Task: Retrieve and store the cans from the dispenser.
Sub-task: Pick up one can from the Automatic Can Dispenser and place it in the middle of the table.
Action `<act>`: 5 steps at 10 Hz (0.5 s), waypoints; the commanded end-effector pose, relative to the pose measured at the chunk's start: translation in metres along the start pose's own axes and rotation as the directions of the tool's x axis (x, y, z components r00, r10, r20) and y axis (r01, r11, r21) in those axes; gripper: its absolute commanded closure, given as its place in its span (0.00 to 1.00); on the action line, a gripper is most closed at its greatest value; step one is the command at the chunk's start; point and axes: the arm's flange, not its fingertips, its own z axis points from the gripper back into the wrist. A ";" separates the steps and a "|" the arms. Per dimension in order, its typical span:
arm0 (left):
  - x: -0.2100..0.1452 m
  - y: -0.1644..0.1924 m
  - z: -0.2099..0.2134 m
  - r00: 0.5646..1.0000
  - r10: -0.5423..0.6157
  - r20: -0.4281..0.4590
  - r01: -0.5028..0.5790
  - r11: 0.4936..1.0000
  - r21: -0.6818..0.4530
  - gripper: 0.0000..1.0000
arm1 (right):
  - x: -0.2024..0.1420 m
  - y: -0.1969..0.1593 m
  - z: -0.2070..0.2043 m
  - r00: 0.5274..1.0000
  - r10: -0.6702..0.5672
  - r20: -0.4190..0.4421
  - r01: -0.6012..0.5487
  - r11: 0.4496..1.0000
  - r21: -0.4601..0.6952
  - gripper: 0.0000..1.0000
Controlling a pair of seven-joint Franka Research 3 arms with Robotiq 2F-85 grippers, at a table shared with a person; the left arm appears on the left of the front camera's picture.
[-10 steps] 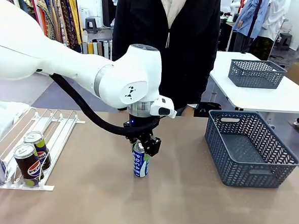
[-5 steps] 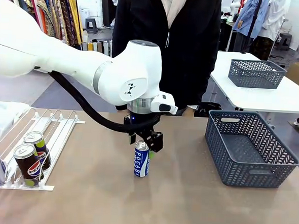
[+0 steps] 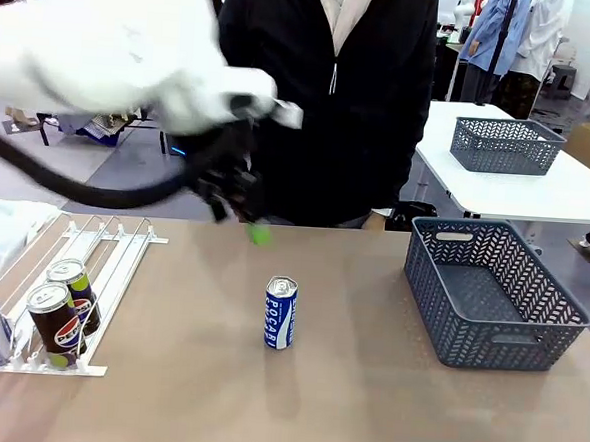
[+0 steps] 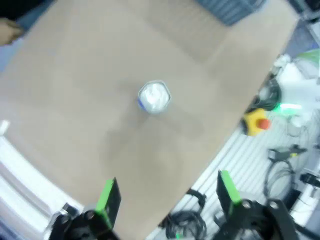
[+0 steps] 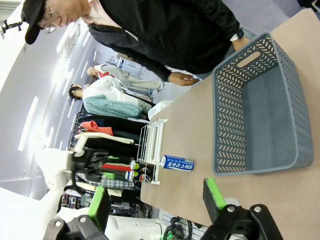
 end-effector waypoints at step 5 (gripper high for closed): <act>-0.334 0.198 0.113 0.738 0.539 0.405 -0.348 0.819 -0.456 0.00 | 0.002 0.001 -0.001 1.000 0.027 0.014 -0.027 0.999 0.023 0.00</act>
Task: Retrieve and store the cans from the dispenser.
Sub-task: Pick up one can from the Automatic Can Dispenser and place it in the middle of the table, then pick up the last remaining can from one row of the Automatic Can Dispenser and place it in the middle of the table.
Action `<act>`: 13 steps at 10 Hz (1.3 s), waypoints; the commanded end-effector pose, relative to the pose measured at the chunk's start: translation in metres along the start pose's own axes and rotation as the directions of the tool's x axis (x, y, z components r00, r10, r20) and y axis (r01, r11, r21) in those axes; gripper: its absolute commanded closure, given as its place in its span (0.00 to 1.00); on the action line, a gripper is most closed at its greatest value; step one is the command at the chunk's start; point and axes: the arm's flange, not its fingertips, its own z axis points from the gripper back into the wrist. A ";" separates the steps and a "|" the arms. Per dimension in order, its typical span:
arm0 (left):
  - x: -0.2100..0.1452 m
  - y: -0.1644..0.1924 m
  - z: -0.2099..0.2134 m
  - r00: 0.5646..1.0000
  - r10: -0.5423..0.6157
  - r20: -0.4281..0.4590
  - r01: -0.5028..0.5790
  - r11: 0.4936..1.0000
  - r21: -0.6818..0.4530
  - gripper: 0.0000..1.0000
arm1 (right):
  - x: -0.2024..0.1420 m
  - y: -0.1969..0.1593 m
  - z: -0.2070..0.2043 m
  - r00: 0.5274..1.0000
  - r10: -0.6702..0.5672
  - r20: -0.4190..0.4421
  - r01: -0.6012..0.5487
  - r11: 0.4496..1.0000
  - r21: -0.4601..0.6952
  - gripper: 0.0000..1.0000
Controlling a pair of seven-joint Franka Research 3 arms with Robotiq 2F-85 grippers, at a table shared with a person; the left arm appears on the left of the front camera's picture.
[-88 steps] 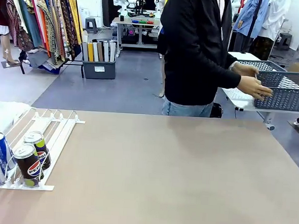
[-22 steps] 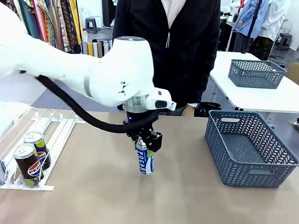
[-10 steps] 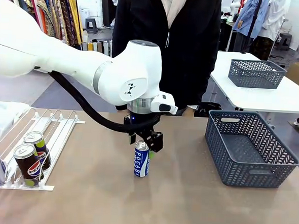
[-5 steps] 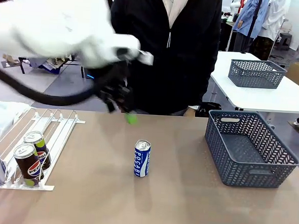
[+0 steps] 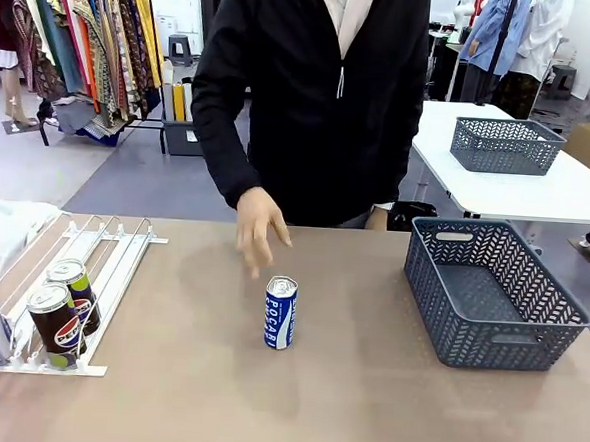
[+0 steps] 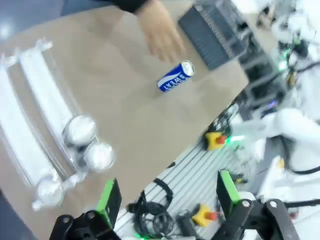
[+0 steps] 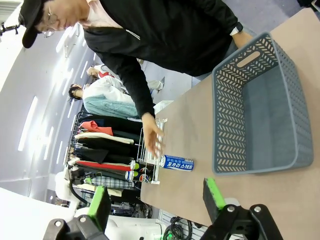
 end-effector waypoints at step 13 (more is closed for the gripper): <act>-0.072 0.076 0.045 0.966 0.167 0.197 -0.133 0.976 -0.173 0.00 | 0.002 0.002 -0.001 1.000 0.028 0.014 -0.028 0.999 0.023 0.00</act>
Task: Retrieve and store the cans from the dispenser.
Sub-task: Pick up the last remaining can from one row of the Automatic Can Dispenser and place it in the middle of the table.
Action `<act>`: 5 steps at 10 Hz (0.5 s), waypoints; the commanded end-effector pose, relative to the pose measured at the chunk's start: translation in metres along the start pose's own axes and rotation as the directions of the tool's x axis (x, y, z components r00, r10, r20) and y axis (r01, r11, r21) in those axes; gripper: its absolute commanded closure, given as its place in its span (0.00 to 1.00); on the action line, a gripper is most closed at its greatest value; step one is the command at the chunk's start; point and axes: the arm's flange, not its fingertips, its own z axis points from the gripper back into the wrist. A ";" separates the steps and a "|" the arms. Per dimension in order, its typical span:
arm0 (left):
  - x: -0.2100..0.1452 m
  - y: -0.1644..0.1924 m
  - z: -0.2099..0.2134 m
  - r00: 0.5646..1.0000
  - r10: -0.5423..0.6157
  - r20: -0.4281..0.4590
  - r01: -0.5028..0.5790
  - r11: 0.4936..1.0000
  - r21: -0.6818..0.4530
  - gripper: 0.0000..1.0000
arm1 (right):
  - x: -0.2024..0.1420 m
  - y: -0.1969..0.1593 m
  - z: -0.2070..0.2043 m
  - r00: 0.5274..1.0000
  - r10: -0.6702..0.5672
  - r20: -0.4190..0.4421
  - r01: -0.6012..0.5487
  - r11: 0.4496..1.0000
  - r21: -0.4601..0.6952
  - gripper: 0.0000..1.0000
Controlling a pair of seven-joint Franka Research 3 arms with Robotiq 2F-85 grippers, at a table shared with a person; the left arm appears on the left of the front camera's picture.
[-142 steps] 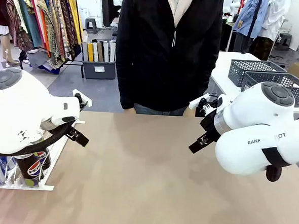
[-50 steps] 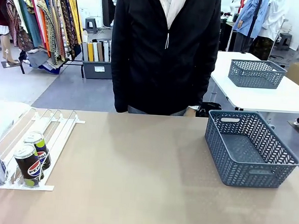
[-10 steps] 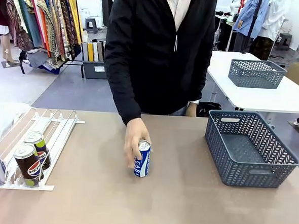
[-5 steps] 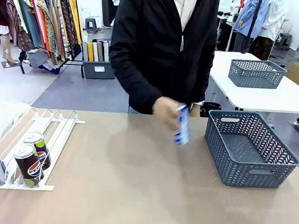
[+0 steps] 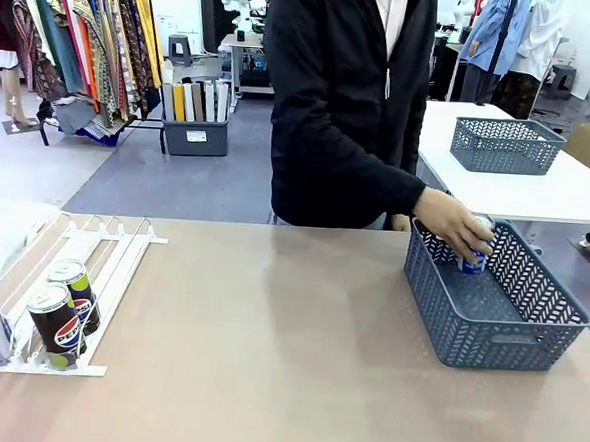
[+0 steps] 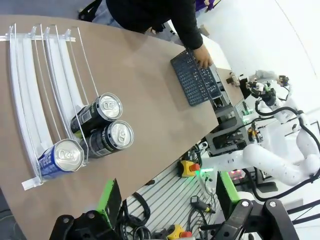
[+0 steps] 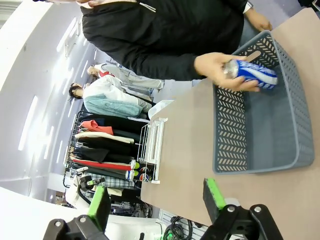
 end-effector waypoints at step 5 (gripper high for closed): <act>0.018 -0.020 -0.031 0.963 0.125 -0.238 -0.012 0.904 0.427 0.00 | 0.003 0.001 -0.001 0.999 0.027 0.017 -0.027 0.999 0.020 0.00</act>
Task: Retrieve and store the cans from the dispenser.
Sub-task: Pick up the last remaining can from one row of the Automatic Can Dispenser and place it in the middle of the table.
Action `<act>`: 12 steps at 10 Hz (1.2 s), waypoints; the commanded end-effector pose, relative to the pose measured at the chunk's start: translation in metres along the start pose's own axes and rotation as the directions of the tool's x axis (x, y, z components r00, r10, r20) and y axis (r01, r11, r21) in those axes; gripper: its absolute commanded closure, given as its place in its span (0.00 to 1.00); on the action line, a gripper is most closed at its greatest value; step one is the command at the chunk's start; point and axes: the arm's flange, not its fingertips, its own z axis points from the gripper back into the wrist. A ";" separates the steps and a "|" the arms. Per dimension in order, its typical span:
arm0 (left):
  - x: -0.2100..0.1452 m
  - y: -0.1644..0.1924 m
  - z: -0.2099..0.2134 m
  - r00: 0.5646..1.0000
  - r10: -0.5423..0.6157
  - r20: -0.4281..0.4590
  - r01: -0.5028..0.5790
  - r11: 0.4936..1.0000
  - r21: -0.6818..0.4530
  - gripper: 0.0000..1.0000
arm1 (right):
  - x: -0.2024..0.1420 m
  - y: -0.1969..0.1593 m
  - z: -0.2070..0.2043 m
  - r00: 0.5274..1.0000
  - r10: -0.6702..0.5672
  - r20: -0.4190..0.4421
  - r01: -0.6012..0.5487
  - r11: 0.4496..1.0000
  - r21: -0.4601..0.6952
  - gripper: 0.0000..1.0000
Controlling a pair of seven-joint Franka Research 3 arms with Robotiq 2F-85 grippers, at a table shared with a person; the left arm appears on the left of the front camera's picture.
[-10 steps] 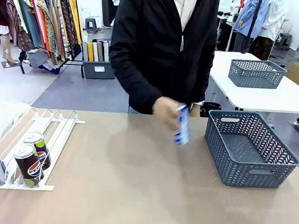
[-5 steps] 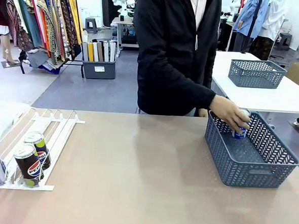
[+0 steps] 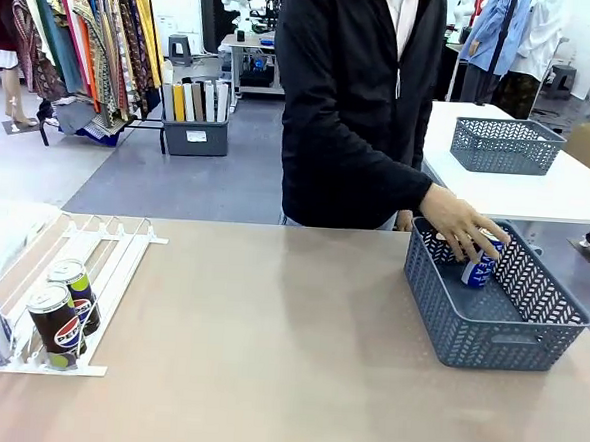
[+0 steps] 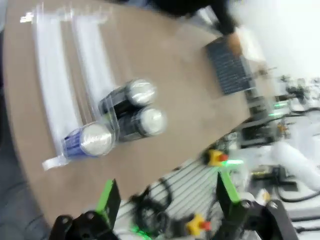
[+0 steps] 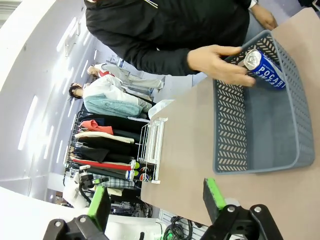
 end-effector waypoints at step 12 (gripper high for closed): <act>0.045 -0.060 -0.125 0.936 0.073 -0.344 0.148 0.805 0.574 0.00 | 0.003 0.001 -0.001 0.999 0.027 0.018 -0.027 0.999 0.020 0.00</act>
